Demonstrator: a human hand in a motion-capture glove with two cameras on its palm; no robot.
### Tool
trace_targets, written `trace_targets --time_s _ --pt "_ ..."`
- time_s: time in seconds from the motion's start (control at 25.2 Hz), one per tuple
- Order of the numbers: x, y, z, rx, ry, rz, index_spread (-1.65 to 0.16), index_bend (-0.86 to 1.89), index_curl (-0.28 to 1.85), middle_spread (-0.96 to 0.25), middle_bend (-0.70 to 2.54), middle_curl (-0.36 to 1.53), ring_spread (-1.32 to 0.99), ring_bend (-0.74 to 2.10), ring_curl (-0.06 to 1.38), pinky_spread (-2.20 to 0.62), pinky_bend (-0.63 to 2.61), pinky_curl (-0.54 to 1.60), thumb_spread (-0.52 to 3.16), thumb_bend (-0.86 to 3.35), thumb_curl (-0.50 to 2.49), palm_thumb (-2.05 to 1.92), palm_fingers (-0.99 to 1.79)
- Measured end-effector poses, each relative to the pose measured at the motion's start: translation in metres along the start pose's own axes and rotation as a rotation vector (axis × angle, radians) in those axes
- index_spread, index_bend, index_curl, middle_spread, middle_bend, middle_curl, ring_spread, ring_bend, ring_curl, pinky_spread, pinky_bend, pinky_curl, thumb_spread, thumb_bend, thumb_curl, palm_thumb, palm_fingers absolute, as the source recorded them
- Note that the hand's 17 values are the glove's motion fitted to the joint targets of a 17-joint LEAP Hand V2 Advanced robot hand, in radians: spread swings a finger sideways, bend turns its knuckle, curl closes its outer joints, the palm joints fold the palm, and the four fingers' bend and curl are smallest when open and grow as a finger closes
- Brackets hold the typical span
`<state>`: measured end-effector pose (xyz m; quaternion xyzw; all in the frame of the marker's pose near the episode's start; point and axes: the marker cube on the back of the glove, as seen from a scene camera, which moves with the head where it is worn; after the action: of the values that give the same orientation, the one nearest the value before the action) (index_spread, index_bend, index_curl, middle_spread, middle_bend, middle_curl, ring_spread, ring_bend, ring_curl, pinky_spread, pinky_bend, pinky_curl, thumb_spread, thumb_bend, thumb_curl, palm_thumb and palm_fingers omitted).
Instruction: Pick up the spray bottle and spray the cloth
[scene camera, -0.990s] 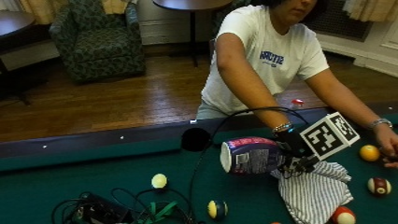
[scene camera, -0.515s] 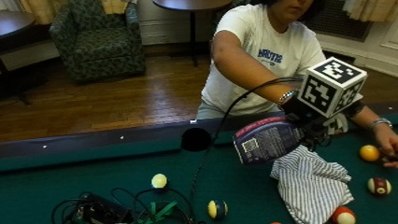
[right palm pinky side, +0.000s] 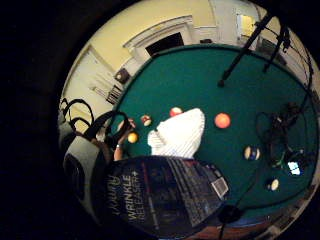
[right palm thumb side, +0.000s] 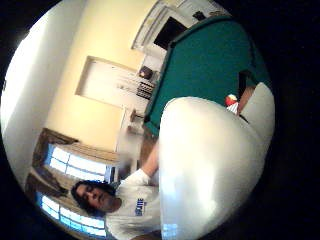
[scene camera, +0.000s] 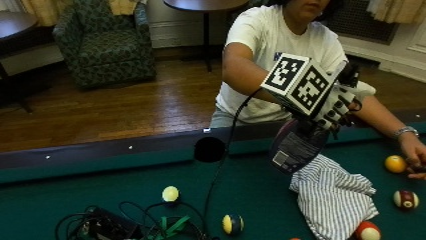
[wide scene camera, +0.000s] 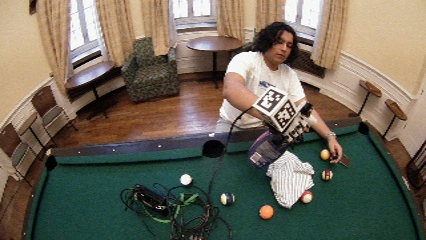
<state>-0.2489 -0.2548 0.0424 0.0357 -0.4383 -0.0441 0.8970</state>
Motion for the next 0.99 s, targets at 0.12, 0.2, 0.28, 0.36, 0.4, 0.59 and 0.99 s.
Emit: trace_targets --time_s 0.12,0.2,0.28,0.36,0.4,0.59,0.99 --pt "-0.006 0.008 -0.001 0.054 -0.118 -0.029 -0.26 0.31 0.60 -0.19 0.62 0.52 -0.20 0.66 0.45 -0.31 0.40 0.38 0.39 -0.03 0.85 0.90 1.38" --pt "-0.010 0.013 0.001 0.088 -0.196 -0.042 -0.26 0.31 0.60 -0.19 0.62 0.52 -0.20 0.66 0.45 -0.31 0.40 0.38 0.39 -0.03 0.85 0.90 1.38" --pt "-0.012 0.016 0.007 0.105 -0.254 -0.053 -0.26 0.31 0.60 -0.19 0.62 0.52 -0.20 0.66 0.45 -0.31 0.40 0.38 0.39 -0.03 0.85 0.90 1.38" --pt "-0.012 0.017 0.016 0.103 -0.289 -0.067 -0.26 0.31 0.60 -0.19 0.62 0.52 -0.20 0.66 0.45 -0.31 0.40 0.38 0.39 -0.03 0.85 0.90 1.38" --pt "-0.012 0.017 0.021 0.100 -0.299 -0.077 -0.26 0.31 0.60 -0.19 0.62 0.52 -0.20 0.66 0.45 -0.31 0.40 0.38 0.39 -0.03 0.85 0.90 1.38" --pt "-0.008 0.014 0.048 0.098 -0.311 -0.122 -0.26 0.31 0.60 -0.19 0.62 0.52 -0.20 0.66 0.45 -0.30 0.40 0.38 0.39 -0.03 0.85 0.90 1.38" --pt "-0.006 0.015 0.076 0.109 -0.388 -0.190 -0.26 0.32 0.61 -0.19 0.62 0.52 -0.20 0.65 0.45 -0.30 0.40 0.38 0.38 -0.03 0.85 0.90 1.38"
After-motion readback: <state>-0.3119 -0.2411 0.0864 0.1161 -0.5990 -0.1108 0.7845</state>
